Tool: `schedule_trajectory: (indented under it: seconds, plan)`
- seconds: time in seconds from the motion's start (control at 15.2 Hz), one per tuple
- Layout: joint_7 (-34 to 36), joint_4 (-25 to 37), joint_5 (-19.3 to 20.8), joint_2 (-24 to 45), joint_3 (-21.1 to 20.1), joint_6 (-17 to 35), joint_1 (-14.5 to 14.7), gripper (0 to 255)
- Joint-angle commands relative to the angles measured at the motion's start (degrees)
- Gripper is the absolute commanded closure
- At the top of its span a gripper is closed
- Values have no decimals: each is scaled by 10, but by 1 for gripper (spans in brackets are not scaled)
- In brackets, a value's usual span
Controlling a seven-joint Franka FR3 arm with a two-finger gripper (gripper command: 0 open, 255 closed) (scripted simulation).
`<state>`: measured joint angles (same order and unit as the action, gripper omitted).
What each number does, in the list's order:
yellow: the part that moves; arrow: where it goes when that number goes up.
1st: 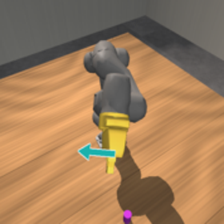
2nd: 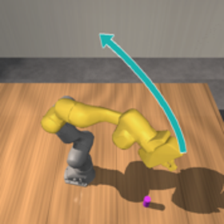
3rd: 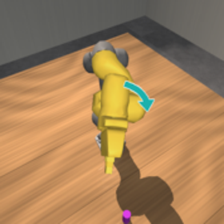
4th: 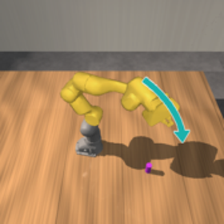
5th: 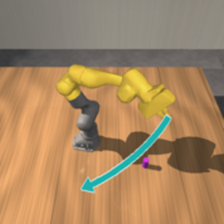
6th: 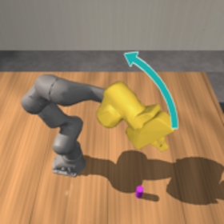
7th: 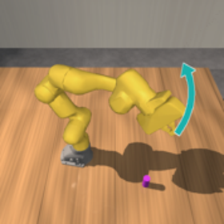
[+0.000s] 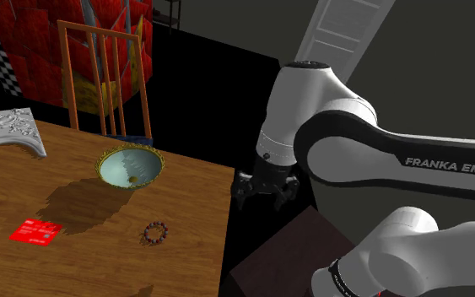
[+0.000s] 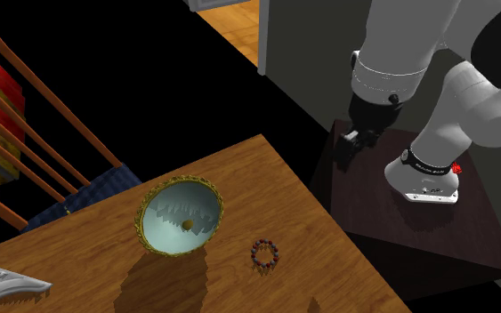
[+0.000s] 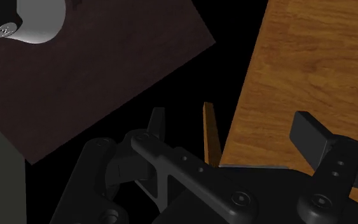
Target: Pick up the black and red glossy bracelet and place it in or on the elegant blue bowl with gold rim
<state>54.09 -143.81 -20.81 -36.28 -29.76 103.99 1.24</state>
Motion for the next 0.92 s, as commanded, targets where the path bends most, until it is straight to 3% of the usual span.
schedule_trajectory:
  seconds: [0.0,0.26,0.46,0.66,0.86]
  plan:
    - [52,16,-8,35,-38,30,-8,0]
    - [154,63,2,118,-111,84,-38,0]
    - [243,105,36,193,-169,123,-68,0]
    - [349,154,105,285,-228,156,-101,0]
    - [479,212,217,401,-262,175,-108,0]
